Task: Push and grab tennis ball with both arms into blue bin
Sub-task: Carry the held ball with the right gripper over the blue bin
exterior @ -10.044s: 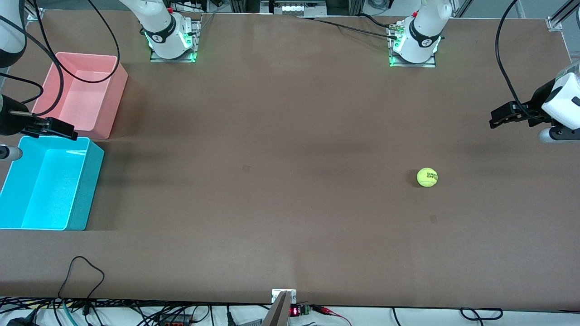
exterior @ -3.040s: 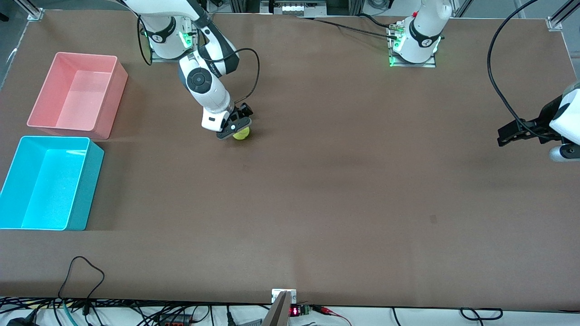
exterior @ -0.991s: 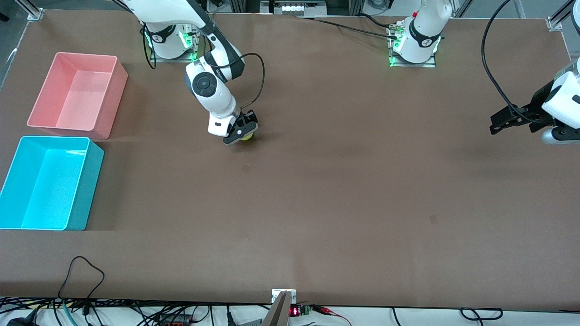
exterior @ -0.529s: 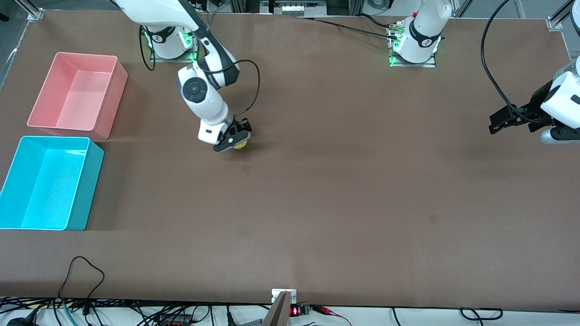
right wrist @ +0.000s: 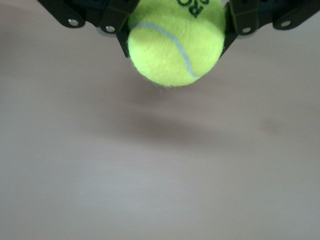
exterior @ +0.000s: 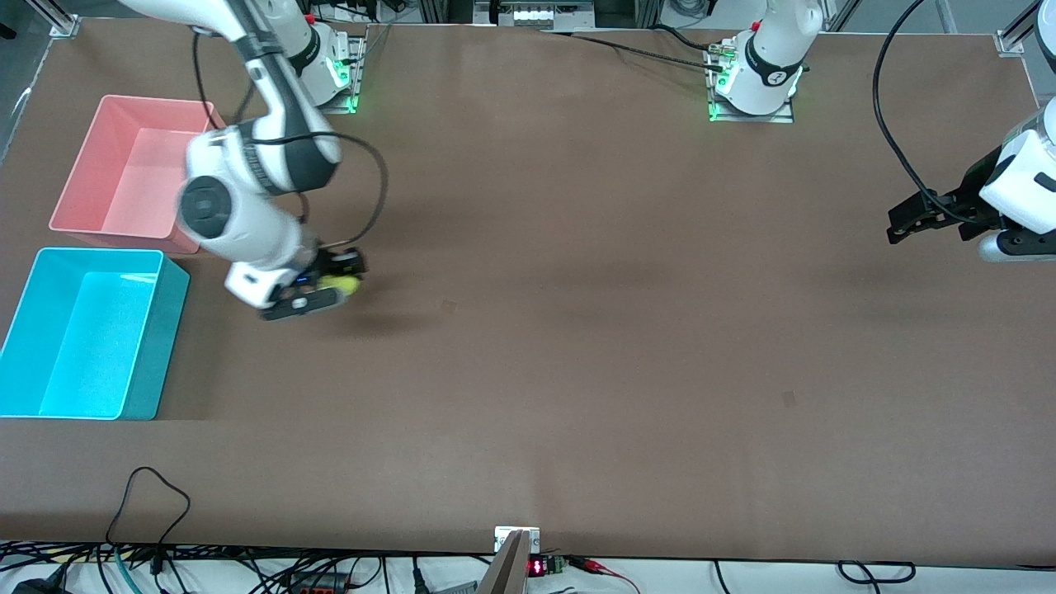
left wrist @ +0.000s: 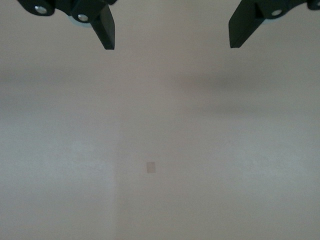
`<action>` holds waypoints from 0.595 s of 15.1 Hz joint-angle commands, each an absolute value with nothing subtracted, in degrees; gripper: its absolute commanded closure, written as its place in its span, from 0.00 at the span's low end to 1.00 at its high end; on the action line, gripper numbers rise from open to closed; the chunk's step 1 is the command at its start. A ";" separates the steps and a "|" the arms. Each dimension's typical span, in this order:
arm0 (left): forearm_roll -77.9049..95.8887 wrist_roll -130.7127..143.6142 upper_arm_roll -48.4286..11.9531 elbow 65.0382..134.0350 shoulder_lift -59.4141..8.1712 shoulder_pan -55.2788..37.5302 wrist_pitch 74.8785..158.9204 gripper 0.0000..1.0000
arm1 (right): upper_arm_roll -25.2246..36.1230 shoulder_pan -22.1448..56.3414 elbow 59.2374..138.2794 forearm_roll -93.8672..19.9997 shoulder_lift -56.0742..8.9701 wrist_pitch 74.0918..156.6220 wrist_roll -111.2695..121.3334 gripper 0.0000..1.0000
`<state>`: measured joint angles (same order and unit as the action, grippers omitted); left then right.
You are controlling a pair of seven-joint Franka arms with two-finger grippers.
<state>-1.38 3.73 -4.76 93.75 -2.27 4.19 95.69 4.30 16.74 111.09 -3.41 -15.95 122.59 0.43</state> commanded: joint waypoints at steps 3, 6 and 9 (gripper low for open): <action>-0.44 3.25 -4.92 93.08 -2.11 4.31 94.83 0.00 | 11.25 11.10 109.78 -0.27 -15.38 119.18 5.35 0.90; -0.44 3.25 -4.92 93.08 -2.11 4.31 94.83 0.00 | 14.57 5.81 109.60 1.58 -15.73 119.27 13.59 0.90; -0.44 3.25 -4.83 93.08 -2.11 4.31 94.83 0.00 | 20.20 5.02 107.85 1.67 -17.74 119.53 19.32 0.90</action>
